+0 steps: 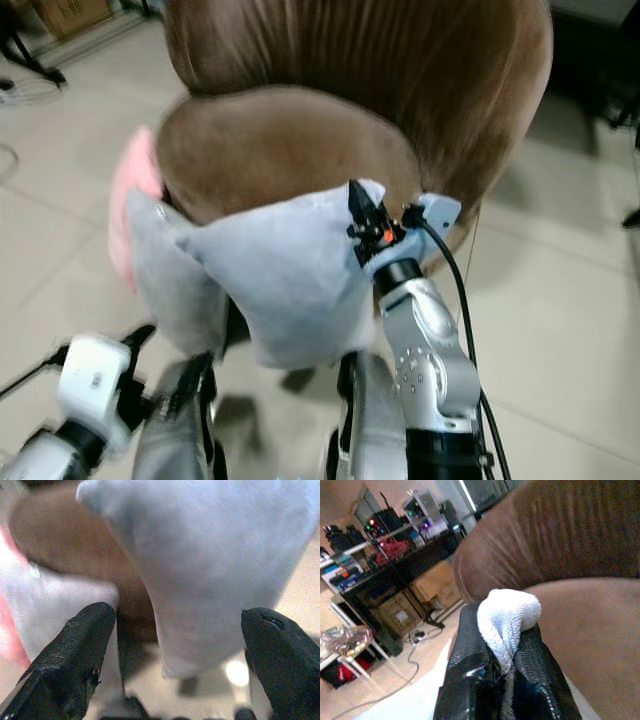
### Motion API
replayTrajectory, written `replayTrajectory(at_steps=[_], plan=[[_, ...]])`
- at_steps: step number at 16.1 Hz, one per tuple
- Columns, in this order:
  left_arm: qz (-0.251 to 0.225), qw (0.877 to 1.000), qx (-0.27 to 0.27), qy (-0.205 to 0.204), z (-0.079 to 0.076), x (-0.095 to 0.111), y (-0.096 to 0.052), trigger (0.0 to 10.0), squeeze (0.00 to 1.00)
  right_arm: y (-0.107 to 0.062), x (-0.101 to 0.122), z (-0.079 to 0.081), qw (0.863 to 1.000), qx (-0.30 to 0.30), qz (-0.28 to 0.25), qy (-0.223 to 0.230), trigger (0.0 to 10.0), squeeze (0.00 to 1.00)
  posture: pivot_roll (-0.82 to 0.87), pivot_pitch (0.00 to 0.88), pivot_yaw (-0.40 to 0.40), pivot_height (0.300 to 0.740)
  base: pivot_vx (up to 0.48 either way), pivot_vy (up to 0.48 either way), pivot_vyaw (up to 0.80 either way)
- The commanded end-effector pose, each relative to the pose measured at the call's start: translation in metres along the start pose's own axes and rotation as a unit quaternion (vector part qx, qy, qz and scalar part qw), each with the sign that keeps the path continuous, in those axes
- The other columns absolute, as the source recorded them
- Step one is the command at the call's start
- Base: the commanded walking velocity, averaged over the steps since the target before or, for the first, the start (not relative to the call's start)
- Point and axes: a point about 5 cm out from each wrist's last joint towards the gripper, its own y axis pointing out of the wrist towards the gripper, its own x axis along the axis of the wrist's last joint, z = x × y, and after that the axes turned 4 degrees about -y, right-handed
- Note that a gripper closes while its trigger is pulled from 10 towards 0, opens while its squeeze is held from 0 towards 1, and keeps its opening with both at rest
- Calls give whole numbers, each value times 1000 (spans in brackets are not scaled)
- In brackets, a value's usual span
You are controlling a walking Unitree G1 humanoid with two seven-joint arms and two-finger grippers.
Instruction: Move the pillow to the sofa from floor
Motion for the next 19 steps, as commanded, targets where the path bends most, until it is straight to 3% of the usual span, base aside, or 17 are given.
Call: replayTrajectory(at_steps=[1, 3, 6, 7, 8, 9, 10, 11, 12, 16, 19], plan=[[4, 1000, 9, 0, 2, -3, 2, 10000, 0, 6, 20, 17, 998, 11, -54, 23, 0, 0, 111, 0, -26, 612, 0, 0, 0], [-22, 999, 24, 11, 13, 3, 23, 10000, 0, 11, 38, 11, 998, -10, -56, 8, 0, 0, 90, 0, -13, 637, 0, 0, 0], [-46, 998, 39, 18, 20, 14, 41, 10000, 0, 12, 42, -1, 998, -44, -46, -16, 0, 0, 86, 0, -12, 657, 0, 0, 0], [-42, 997, 64, 28, 28, 18, 50, 10000, 0, 12, 37, -10, 996, -73, -24, -42, 0, 0, 82, 0, -18, 667, 0, 0, 0], [-34, 994, 94, 53, 37, 20, 56, 10000, 0, 9, 33, -16, 994, -96, -9, -56, 941, 0, 80, 0, -19, 677, 0, 0, 0], [-33, 991, 105, 69, 41, 22, 59, 10000, 0, 8, 33, -19, 993, -106, -7, -59, 3059, 0, 77, 0, -23, 682, 0, 0, 0], [-59, 988, 124, 70, 46, 34, 63, 10000, 0, 5, 35, -22, 990, -118, -8, -74, 784, 0, 59, 0, -16, 692, 0, 0, 0], [-86, 986, 120, 76, 45, 43, 67, 10000, 0, 3, 39, -25, 988, -130, -14, -77, 0, 0, 45, 0, -15, 702, 0, 0, 0], [-96, 985, 107, 100, 40, 46, 72, 10000, 0, 3, 39, -29, 987, -140, -15, -73, 0, 0, 41, 0, -14, 712, 0, 0, 0], [-140, 981, 103, 85, 39, 56, 83, 10000, 0, 0, 21, -36, 985, -148, 0, -92, 0, 0, 27, 0, 10, 740, 0, 0, 0], [-148, 977, 105, 114, 55, 55, 85, 10000, 0, -8, 12, -39, 981, -135, 4, -136, 0, 0, 21, 0, 29, 740, 0, 0, 0]])
